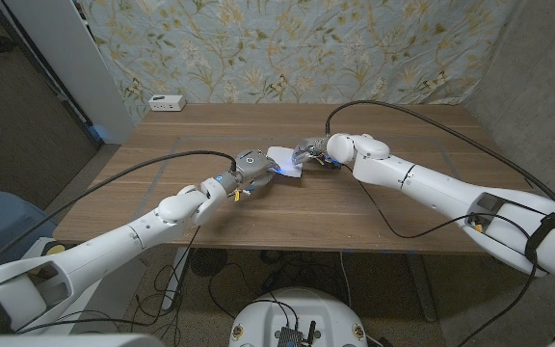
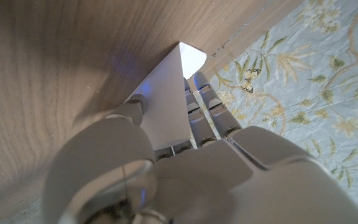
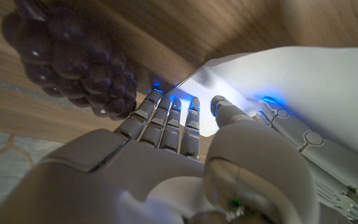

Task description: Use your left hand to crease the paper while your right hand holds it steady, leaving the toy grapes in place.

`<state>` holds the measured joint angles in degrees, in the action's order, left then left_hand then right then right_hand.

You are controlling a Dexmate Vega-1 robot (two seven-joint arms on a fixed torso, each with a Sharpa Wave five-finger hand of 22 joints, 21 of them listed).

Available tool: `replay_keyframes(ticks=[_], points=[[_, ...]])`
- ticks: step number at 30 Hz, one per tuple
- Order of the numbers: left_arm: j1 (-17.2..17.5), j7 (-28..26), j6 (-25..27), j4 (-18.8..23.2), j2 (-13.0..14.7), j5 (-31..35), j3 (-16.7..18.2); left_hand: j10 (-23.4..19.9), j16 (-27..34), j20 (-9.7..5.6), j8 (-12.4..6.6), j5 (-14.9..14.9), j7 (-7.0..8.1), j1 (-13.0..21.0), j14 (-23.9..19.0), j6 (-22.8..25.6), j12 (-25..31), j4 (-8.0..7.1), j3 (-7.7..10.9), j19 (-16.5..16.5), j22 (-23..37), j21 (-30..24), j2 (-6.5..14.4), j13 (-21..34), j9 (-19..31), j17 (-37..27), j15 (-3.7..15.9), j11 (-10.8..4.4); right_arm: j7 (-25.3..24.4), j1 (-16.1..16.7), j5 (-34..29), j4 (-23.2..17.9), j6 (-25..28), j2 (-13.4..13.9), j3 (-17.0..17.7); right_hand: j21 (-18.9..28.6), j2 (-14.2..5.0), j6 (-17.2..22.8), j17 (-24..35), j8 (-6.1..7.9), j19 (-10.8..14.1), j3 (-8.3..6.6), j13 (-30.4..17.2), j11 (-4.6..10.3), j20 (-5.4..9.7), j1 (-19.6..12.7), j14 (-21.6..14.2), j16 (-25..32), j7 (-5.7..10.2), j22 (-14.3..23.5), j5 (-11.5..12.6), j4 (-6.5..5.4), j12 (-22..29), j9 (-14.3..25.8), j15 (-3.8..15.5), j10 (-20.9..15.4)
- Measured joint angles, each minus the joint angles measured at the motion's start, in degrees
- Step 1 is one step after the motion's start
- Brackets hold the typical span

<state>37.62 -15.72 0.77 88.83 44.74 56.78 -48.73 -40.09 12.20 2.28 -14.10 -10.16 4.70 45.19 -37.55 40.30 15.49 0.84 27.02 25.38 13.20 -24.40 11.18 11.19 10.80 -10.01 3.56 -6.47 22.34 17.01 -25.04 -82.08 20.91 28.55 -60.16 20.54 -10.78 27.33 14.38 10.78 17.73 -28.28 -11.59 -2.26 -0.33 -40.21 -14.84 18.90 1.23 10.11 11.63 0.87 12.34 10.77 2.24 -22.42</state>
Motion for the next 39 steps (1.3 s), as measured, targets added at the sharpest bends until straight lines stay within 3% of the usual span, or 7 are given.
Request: replay_keyframes(ticks=[11, 22, 30, 31, 39], points=[[-1.09, 4.04, -2.23, -0.6, -0.92, -7.32, 1.52, -4.86, 0.79, 1.02, -0.75, 0.0, -1.38, -0.53, -4.87, 4.95, 0.74, -2.02, 2.5, -0.77, 0.0, -0.79, -0.08, 0.15, 0.28, -0.28, 0.73, 0.43, -1.71, 1.1, 1.15, -0.37, -1.29, 0.69, 1.66, -0.03, -0.02, 0.0, -0.22, 0.0, 0.09, 0.0, 0.0, 0.0, -0.09, 0.02, 0.0, 0.0, 0.0, 0.02, 0.0, 0.0, 0.0, 0.0, 0.0, 0.0], [-2.13, 10.28, -3.1, -0.81, -1.73, -14.47, 2.48, -6.57, 0.79, 0.37, -0.96, 0.02, -2.23, -1.04, -6.97, 6.92, 0.88, -1.92, 4.33, 0.85, -0.13, -1.88, -0.17, 0.42, 0.55, -0.2, 1.36, 0.93, -4.85, 3.77, 4.13, -1.7, -4.15, 2.14, 5.29, -0.21, -0.25, 0.0, -0.11, 0.0, 0.09, 0.23, 0.0, -0.32, -0.09, 0.24, -0.12, 0.0, 0.0, 0.02, 0.0, -0.24, 0.01, 0.0, -0.12, 0.33], [-3.4, 15.45, -3.06, -1.15, -2.99, -20.27, 3.91, -7.22, 0.79, 0.49, -0.95, 0.05, -2.78, -1.04, -7.59, 7.48, 0.88, -1.58, 5.1, 0.97, 0.0, -2.32, -0.17, 0.42, 0.55, -0.11, 1.4, 1.58, -8.41, 5.21, 6.71, -2.71, -6.95, 2.96, 6.87, -0.21, -0.47, 0.0, -0.11, 0.0, 0.3, 0.23, 0.0, -0.32, 0.13, 0.46, -0.2, 0.0, 0.0, 0.01, 0.0, -0.24, 0.01, 0.0, -0.2, 0.33], [-3.53, 17.95, -2.79, -1.15, -3.03, -22.62, 3.94, -7.29, 0.79, 0.58, -0.95, 0.05, -2.86, -1.04, -7.65, 7.56, 0.88, -1.54, 5.18, 1.06, 0.0, -2.33, -0.17, 0.42, 0.55, -0.11, 1.46, 1.65, -8.43, 5.21, 6.73, -2.71, -6.98, 2.96, 6.87, -0.21, -0.47, 0.0, -0.12, 0.0, 0.42, 0.23, 0.0, -0.31, 0.25, 0.46, -0.2, 0.0, 0.0, 0.01, 0.0, -0.24, 0.01, 0.0, -0.2, 0.33], [-4.63, 22.19, -1.51, -0.48, -3.3, -25.93, 3.98, -8.31, 0.79, 0.67, -0.9, 0.06, -3.35, -1.03, -8.71, 8.03, 0.88, -1.62, 5.74, 1.97, -0.01, -3.16, -0.18, 0.41, 0.55, -0.11, 1.86, 2.06, -11.24, 7.47, 7.75, -4.73, -8.75, 4.25, 8.96, -0.21, -0.24, 0.0, -0.28, 0.0, 0.4, 0.23, 0.01, -0.31, 0.23, 0.69, -0.49, 0.0, 0.0, 0.01, 0.0, -0.24, 0.01, 0.0, -0.49, 0.32]])
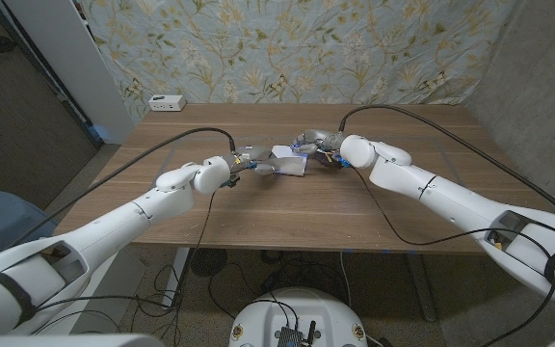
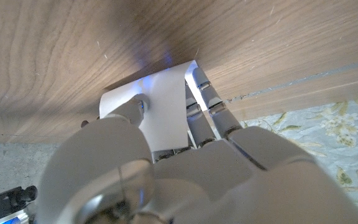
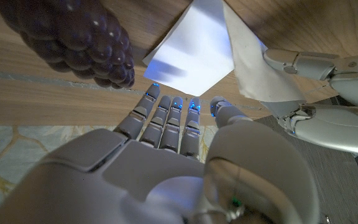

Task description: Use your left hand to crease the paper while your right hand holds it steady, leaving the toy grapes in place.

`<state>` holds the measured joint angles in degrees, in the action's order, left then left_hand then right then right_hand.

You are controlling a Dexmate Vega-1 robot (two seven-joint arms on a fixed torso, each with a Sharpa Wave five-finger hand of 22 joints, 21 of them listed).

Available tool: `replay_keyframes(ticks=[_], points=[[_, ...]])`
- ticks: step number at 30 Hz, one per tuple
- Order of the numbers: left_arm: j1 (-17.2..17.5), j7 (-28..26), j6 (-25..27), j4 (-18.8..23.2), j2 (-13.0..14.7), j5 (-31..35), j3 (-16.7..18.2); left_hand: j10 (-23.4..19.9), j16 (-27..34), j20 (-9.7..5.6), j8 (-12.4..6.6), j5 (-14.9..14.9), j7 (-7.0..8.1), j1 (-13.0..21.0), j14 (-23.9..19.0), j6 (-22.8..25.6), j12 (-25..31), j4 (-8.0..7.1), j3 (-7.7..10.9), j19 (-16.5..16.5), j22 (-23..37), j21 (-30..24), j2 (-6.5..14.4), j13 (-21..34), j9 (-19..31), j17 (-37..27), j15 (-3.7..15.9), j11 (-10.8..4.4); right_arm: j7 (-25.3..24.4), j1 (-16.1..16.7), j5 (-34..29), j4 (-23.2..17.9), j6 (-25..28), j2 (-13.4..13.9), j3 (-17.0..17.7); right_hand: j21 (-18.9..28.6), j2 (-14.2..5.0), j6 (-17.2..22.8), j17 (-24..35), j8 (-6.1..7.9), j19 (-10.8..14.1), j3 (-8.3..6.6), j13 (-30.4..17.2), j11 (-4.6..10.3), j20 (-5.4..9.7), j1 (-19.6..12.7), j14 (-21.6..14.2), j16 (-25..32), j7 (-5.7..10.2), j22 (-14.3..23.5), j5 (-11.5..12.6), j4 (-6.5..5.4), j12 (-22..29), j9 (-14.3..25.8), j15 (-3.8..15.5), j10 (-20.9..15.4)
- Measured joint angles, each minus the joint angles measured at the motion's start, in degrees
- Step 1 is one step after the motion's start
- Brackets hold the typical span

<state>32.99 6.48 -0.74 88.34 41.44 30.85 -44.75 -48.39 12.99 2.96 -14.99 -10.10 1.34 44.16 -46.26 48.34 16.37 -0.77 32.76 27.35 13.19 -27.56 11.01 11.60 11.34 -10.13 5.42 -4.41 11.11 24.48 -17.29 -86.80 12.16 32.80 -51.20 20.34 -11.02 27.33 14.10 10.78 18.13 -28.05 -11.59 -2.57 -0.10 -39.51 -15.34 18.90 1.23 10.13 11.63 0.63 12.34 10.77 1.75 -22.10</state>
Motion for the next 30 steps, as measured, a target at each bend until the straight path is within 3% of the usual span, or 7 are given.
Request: replay_keyframes(ticks=[6, 12, 18, 20, 21, 30], points=[[-0.98, 2.55, 0.81, 0.74, -0.01, -2.0, 0.03, 0.67, -0.32, 0.0, 0.21, 0.0, -0.01, 0.3, -0.54, 0.0, -0.64, 0.22, 0.66, 0.0, 0.0, -0.21, -0.31, 0.0, 0.0, 0.0, 0.01, 0.63, -1.58, 1.1, 0.4, -1.08, -1.05, 0.59, 0.92, -0.05, 0.0, 0.0, 0.0, 0.0, 0.0, 0.2, 0.0, 0.0, 0.0, 0.0, -0.02, 0.0, 0.0, 0.0, 0.0, -0.2, 0.0, 0.0, -0.02, 0.0], [-1.84, 4.88, 1.51, 1.79, 0.25, -3.39, 0.03, 3.76, -1.76, 1.07, 0.67, 0.0, -0.01, 0.3, 3.22, 0.02, -2.21, 0.56, 1.02, -1.35, 0.0, -0.21, -0.93, 0.14, 0.0, -0.16, -0.76, 1.07, -2.65, 2.67, 0.65, -2.7, -1.57, 1.45, 2.24, -0.22, 0.0, 0.22, 0.0, 0.0, -0.01, 0.24, 0.0, 0.0, 0.0, 0.0, -0.02, 0.0, -0.22, 0.0, 0.0, -0.23, 0.0, 0.0, -0.02, 0.0], [-2.85, 5.64, 1.76, 2.57, 0.39, -3.19, -0.24, 3.91, -1.78, 1.02, 0.69, 0.0, 0.2, 0.52, 3.52, 0.85, -2.21, 1.13, 1.27, -1.46, -0.01, -0.21, -1.15, 0.27, -0.01, -0.34, -1.0, 1.23, -4.16, 3.95, 1.17, -3.86, -2.44, 2.12, 3.31, -0.22, 0.23, 0.31, 0.01, 0.0, 0.31, 0.24, 0.0, 0.0, -0.32, 0.23, -0.01, 0.0, -0.31, 0.0, 0.0, -0.23, 0.0, 0.0, -0.01, 0.0], [-3.2, 5.64, 1.76, 2.67, 0.39, -3.19, -0.34, 3.32, -1.59, 0.89, 0.72, 0.0, -0.21, 0.52, 2.97, 1.26, -2.21, 1.58, 1.27, -1.33, -0.01, -0.43, -1.15, 0.27, -0.01, -0.43, -0.86, 1.12, -5.41, 3.95, 1.28, -3.86, -3.3, 2.12, 3.31, -0.22, 0.23, 0.31, 0.01, 0.0, 0.31, 0.24, 0.0, 0.0, -0.32, 0.23, -0.01, 0.0, -0.31, 0.0, 0.0, -0.23, 0.0, 0.0, -0.01, 0.0], [-3.49, 7.03, 2.09, 2.7, 0.38, -2.85, -0.42, 2.83, -1.52, 0.67, 0.72, 0.0, -0.42, 0.52, 2.54, 1.53, -2.19, 1.73, 1.42, -1.11, -0.01, -0.62, -1.15, 0.33, -0.01, -0.43, -0.76, 1.03, -5.67, 5.53, 1.28, -4.93, -3.48, 2.75, 4.52, -0.22, 0.23, 0.31, 0.01, 0.0, 0.31, 0.24, 0.0, 0.0, -0.32, 0.23, -0.01, 0.0, -0.31, 0.0, 0.0, -0.23, 0.0, 0.0, -0.01, 0.0], [-6.01, 7.03, 2.09, 1.49, -0.73, -2.85, -1.2, -0.02, -0.44, -0.39, 0.34, 0.0, -1.02, 0.8, -0.76, 3.53, -1.14, 2.76, 1.98, 1.05, 0.27, -2.32, -1.5, 0.81, 0.28, -0.42, 0.12, 0.91, -13.14, 5.53, 0.59, -4.93, -8.67, 2.75, 4.52, -0.22, 0.98, 0.32, -0.27, 0.0, 0.93, 0.73, 0.0, -0.23, -0.73, 1.0, -0.97, 0.0, -0.75, 0.0, -0.23, -0.68, -0.37, -0.12, -0.29, 0.23]])
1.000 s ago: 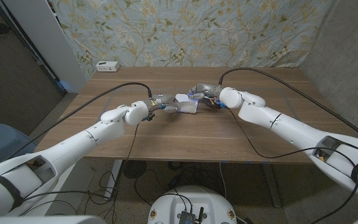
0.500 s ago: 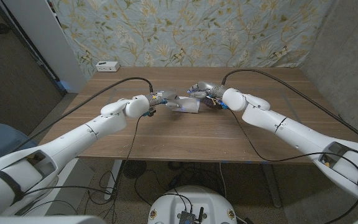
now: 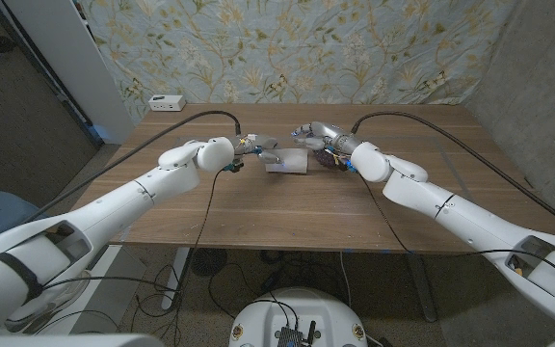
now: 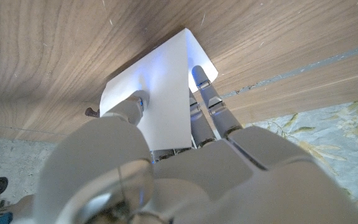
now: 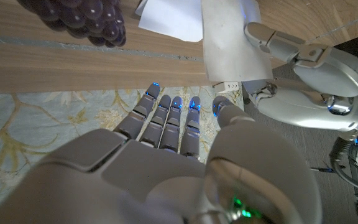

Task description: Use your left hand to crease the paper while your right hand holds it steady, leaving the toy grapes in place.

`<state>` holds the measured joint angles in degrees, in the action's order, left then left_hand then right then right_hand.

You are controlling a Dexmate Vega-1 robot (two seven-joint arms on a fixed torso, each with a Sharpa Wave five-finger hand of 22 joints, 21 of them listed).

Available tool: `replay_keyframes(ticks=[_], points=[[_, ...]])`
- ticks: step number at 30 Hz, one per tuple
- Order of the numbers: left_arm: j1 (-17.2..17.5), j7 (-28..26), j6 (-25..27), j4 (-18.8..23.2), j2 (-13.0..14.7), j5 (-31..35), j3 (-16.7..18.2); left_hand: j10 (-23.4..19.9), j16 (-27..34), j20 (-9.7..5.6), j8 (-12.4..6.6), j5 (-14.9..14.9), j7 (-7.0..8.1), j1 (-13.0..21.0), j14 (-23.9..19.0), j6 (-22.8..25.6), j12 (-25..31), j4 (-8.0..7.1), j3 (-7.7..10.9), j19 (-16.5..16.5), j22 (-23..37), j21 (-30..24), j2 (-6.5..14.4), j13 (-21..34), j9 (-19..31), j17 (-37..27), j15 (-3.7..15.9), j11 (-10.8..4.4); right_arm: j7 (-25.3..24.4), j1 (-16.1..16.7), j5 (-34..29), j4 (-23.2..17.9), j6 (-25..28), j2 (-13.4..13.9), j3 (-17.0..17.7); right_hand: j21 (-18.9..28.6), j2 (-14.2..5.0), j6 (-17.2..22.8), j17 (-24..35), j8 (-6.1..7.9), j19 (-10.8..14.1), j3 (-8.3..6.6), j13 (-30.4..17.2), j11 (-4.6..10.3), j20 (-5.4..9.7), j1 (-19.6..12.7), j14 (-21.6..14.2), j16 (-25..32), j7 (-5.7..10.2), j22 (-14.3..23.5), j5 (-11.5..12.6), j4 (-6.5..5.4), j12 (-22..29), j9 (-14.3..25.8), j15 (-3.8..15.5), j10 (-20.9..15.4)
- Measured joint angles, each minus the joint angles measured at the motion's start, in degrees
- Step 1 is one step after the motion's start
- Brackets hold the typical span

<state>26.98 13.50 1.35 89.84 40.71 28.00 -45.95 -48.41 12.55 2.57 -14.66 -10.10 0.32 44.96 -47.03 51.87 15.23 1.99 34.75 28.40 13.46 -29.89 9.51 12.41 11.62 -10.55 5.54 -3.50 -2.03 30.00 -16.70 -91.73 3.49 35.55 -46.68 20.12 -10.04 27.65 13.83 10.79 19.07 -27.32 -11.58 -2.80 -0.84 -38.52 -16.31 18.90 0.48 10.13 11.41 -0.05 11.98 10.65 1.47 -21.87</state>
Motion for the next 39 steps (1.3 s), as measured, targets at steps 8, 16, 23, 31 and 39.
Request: replay_keyframes(ticks=[8, 16, 23, 31, 39], points=[[-2.45, 8.39, 2.17, -2.23, -1.32, -4.01, -0.97, -1.77, 0.43, -0.55, -0.01, 0.01, -0.51, 0.61, -2.23, 0.73, 0.26, 1.06, 0.37, 1.33, -0.01, -1.45, 0.29, 0.26, 0.33, 0.16, 0.63, -0.19, -6.57, 6.58, -1.26, -1.28, -4.68, 0.71, 4.63, 0.0, 0.3, 0.39, -0.21, 0.0, 0.82, 0.92, 0.0, -0.19, -0.19, 1.64, -1.33, 0.0, -0.39, 0.0, -0.06, -0.51, 0.0, 0.0, 0.05, 0.19], [-4.38, 11.72, 3.87, -3.85, -2.37, -6.38, -1.83, -2.77, 1.03, -0.53, 0.06, 0.02, -1.02, 0.91, -4.15, 1.24, 0.26, 1.53, 0.7, 4.21, 0.27, -3.28, 0.45, 0.26, 0.52, 0.36, 1.33, 0.04, -9.73, 8.54, -2.49, -1.64, -6.95, 0.52, 6.16, 0.26, 0.53, 1.86, -0.78, 0.48, 2.4, 0.92, 0.0, -0.48, -0.33, 1.87, -4.0, 0.62, -0.79, 0.0, -0.06, -0.51, 0.35, 0.0, 0.09, -1.41], [-6.22, 14.23, 5.93, -5.3, -3.23, -8.38, -2.67, -3.08, 1.03, -0.1, 0.17, 0.17, -1.11, 0.91, -5.07, 1.33, 0.26, 1.84, 1.0, 6.03, 0.49, -4.51, 0.44, 0.26, 0.8, 0.64, 1.63, 0.35, -10.76, 9.31, -3.44, -2.02, -7.76, 0.36, 6.73, 0.28, 0.52, 3.2, -1.07, 0.75, 3.27, 0.88, 0.0, -1.15, -0.59, 1.87, -6.01, 0.84, -1.12, 0.16, -0.06, 0.46, 0.83, 0.01, 0.28, -2.8], [-8.51, 16.29, 7.93, -6.6, -4.03, -9.14, -3.95, -3.13, 0.76, -0.01, 0.34, 0.18, -1.11, 0.9, -5.07, 1.33, 0.02, 2.02, 0.82, 6.12, 0.53, -5.01, 0.44, 0.54, 0.79, 0.39, 1.63, 0.4, -9.77, 9.26, -3.61, -1.95, -8.29, 0.15, 6.84, 1.1, 0.71, 6.9, -1.33, 1.19, 5.87, 0.89, 0.0, -2.2, -1.32, 1.67, -10.6, 2.63, -1.48, 0.16, -0.06, 2.65, 1.61, 0.01, 0.4, -6.66], [-11.2, 17.87, 10.18, -8.63, -5.22, -9.04, -5.75, -3.2, 3.6, -0.73, 0.39, 0.17, -1.53, 1.14, -6.22, 1.76, 0.02, 3.34, -1.14, 6.83, 0.89, -6.97, 0.67, 1.53, 1.77, -3.0, 1.92, -0.06, -7.79, 8.83, -3.9, -1.85, -8.31, 0.11, 6.53, 1.85, 0.37, 10.58, -0.44, 1.63, 8.19, 0.51, 0.0, -2.39, -1.44, -0.42, -15.23, 5.18, -1.51, 0.4, 0.29, 5.59, 2.87, 0.01, 1.09, -11.19]])
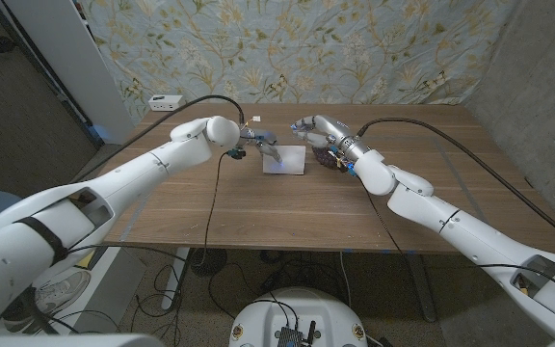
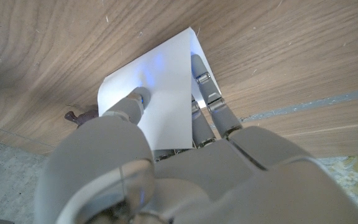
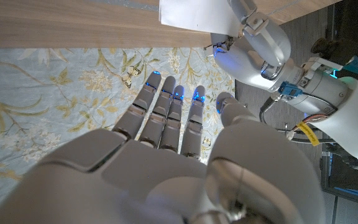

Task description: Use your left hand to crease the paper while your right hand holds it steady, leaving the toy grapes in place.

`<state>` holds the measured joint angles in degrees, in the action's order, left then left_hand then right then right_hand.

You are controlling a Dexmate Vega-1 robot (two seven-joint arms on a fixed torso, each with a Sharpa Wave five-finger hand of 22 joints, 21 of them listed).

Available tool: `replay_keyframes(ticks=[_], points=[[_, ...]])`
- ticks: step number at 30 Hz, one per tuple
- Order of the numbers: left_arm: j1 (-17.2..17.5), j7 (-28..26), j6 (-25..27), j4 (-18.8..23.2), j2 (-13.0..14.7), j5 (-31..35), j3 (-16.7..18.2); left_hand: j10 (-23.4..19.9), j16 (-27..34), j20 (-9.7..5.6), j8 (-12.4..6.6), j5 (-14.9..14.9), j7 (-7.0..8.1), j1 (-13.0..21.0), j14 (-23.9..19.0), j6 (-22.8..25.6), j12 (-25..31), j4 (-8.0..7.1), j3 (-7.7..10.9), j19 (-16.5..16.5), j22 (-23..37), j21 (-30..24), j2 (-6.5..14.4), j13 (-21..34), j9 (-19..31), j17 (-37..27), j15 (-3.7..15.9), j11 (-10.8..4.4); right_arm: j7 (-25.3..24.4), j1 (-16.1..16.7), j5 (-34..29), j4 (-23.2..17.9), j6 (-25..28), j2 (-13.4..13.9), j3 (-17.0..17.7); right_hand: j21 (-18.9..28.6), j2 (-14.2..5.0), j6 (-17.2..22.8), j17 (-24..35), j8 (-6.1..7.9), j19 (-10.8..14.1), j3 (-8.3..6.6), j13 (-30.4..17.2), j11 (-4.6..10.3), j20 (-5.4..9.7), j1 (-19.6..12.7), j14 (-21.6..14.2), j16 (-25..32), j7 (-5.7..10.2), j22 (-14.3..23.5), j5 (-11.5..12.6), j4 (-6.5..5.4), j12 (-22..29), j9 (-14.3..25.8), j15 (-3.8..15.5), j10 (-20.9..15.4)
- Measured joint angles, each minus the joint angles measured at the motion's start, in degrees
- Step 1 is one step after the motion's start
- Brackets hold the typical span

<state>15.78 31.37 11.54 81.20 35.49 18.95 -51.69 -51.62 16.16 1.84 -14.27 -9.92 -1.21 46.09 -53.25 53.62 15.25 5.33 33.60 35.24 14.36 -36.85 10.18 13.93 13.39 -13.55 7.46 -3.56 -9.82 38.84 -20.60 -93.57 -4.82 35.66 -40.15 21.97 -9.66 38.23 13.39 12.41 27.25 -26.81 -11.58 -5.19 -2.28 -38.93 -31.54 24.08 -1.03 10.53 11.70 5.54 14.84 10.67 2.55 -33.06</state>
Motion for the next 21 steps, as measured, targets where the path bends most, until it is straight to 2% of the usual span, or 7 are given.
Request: replay_keyframes(ticks=[4, 6, 8, 10, 13, 16, 21], points=[[-1.22, 0.98, 1.19, -1.56, -0.93, -0.35, -0.61, -0.26, 0.84, -0.2, 0.18, 0.0, -0.06, 0.32, -0.27, 0.07, 0.0, -0.01, -0.48, 0.2, 0.17, -0.69, 0.32, 0.45, 0.54, -1.37, 0.12, 0.18, 1.08, -0.21, -0.21, -0.25, 0.5, 0.11, -0.3, 0.2, -0.23, 0.92, 0.34, 0.37, 0.41, 0.0, -0.3, -0.14, 0.23, -0.23, -0.73, 0.31, -0.05, 0.03, 0.0, 0.0, 0.02, 0.0, 0.11, -1.05], [-1.89, 1.87, 1.84, -2.68, -1.51, -0.98, -0.95, -0.26, 0.84, -0.2, 0.23, 0.05, -0.06, 0.68, -0.27, 0.07, 0.03, 0.03, -0.53, 0.2, 0.4, -1.0, 0.68, 0.62, 0.8, -1.51, 0.12, 0.18, 2.32, -0.41, -0.35, -0.67, 1.39, 0.25, -0.52, 0.2, -0.23, 0.68, 0.34, 0.07, 0.41, -0.12, -0.3, 0.13, 0.23, -0.23, -0.65, 0.27, 0.47, 0.03, 0.0, 0.67, -0.1, 0.0, 0.13, -0.75], [-2.39, 2.52, 2.18, -3.58, -1.93, -1.65, -1.13, -0.25, 0.84, -0.2, 0.4, 0.05, -0.06, 0.68, -0.27, 0.07, 0.24, -0.18, -0.31, 0.2, 0.44, -1.49, 0.68, 0.86, 1.03, -1.51, 0.12, 0.18, 3.31, -0.62, -0.47, -1.12, 2.29, 0.4, -0.73, 0.08, -0.05, -2.94, 0.55, -1.39, -0.19, -0.06, -0.3, 1.35, -0.1, -0.84, 2.6, -0.78, 1.11, 0.03, 0.0, 1.53, -1.55, 0.0, 0.28, 2.22], [-3.09, 3.39, 2.5, -5.0, -2.57, -2.76, -1.4, -0.25, 0.84, -0.2, 0.35, 0.06, -0.06, 0.83, -0.27, 0.07, 0.24, -0.39, -0.11, 0.2, 0.67, -1.53, 0.52, 1.12, 1.35, -1.67, 0.12, 0.18, 4.91, -0.94, -0.83, -1.86, 4.04, 0.56, -1.08, -0.78, 0.3, -7.53, 0.74, -2.37, -1.97, 0.53, -0.47, 2.56, -0.17, -1.2, 6.29, -2.03, 2.05, 0.02, 0.0, 2.11, -2.98, 0.0, 0.2, 5.78], [-3.59, 3.97, 2.76, -6.2, -3.05, -3.57, -1.65, -0.25, 0.84, 0.01, 0.09, 0.07, -0.06, 0.88, -0.27, 0.07, 0.25, -0.6, 0.1, -0.01, 0.71, -1.97, 0.48, 1.36, 1.64, -1.78, 0.11, 0.18, 6.3, -1.25, -1.52, -2.68, 6.11, 0.69, -1.51, -1.43, 0.6, -10.63, 0.89, -2.48, -3.52, 1.02, -0.56, 3.38, -0.38, -1.5, 9.71, -3.14, 2.78, 0.02, 0.0, 2.6, -3.84, 0.05, 0.01, 8.88], [-4.23, 4.48, 2.98, -7.46, -3.54, -4.55, -2.0, -0.25, 0.84, -0.02, 0.05, 0.1, -0.06, 0.87, -0.27, 0.06, 0.25, -0.6, 0.1, -0.05, 0.72, -2.06, 0.49, 1.45, 1.82, -1.78, 0.12, 0.18, 7.54, -1.56, -2.56, -3.49, 8.41, 0.81, -2.06, -1.64, 0.35, -9.25, 1.01, -1.51, -3.52, 1.25, -0.56, 3.88, -0.39, -2.52, 9.38, -2.89, 2.92, 0.02, 0.0, 2.85, -3.29, 0.15, -0.04, 8.37], [-4.71, 4.75, 3.37, -8.29, -3.86, -5.63, -2.45, -0.04, 1.3, 0.1, -0.09, 0.27, 0.05, 0.88, -0.26, -0.05, 0.25, -0.82, 0.33, -0.53, 0.97, -2.76, 0.5, 1.91, 2.27, -2.28, 0.11, 0.4, 7.95, -1.78, -3.76, -4.2, 10.05, 0.96, -2.61, -0.56, -0.81, -0.69, 2.29, 1.0, -0.74, 1.02, -0.82, 3.43, 0.58, -4.83, 2.04, 1.25, 2.55, 0.02, 0.0, 3.08, -0.38, 0.15, 0.13, 0.59]])
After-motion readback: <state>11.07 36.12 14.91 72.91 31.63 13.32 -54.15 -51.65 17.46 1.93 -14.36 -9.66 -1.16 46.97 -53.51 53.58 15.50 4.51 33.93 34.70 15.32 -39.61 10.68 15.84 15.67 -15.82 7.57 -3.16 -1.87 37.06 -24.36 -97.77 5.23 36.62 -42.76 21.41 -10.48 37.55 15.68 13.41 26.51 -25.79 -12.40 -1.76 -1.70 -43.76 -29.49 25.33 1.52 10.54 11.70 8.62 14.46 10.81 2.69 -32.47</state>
